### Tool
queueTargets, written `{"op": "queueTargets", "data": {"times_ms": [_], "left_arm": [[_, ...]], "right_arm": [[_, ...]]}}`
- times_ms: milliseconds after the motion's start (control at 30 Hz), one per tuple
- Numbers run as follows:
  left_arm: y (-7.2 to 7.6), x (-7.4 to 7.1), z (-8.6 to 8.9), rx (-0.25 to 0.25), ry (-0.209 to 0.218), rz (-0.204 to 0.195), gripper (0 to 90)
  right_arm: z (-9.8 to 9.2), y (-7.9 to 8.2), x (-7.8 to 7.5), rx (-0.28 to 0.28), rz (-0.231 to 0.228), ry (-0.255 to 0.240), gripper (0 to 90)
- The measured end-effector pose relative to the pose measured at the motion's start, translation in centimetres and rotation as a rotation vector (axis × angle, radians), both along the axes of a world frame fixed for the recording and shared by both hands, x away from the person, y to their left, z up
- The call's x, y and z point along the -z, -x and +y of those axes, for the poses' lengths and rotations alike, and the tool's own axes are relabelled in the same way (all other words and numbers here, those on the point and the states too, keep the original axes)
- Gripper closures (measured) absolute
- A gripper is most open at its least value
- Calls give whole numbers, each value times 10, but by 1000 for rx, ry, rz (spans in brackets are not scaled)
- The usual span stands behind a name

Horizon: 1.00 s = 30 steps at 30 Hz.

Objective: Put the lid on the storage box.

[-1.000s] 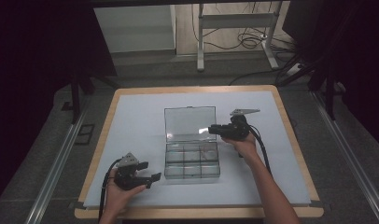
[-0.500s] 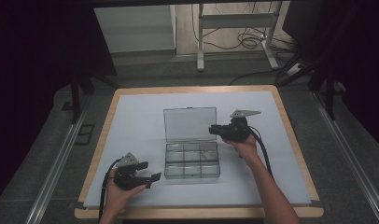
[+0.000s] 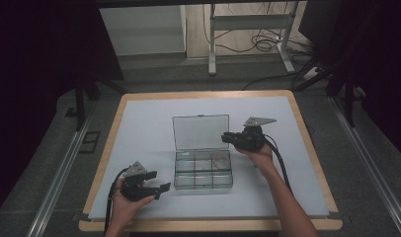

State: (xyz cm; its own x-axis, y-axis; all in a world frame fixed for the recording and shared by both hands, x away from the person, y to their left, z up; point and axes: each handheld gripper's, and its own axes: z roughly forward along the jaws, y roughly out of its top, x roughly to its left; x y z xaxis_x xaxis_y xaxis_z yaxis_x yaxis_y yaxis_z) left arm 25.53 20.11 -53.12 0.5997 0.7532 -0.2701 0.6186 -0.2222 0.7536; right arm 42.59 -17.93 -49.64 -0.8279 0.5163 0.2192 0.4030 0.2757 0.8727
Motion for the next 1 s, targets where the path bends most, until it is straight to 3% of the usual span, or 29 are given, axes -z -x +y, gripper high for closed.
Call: {"op": "queueTargets", "data": {"times_ms": [1000], "left_arm": [[1, -2, 0, -16, 0, -12, 240]], "right_arm": [[1, 14, -2, -7, -129, 53, 741]]}}
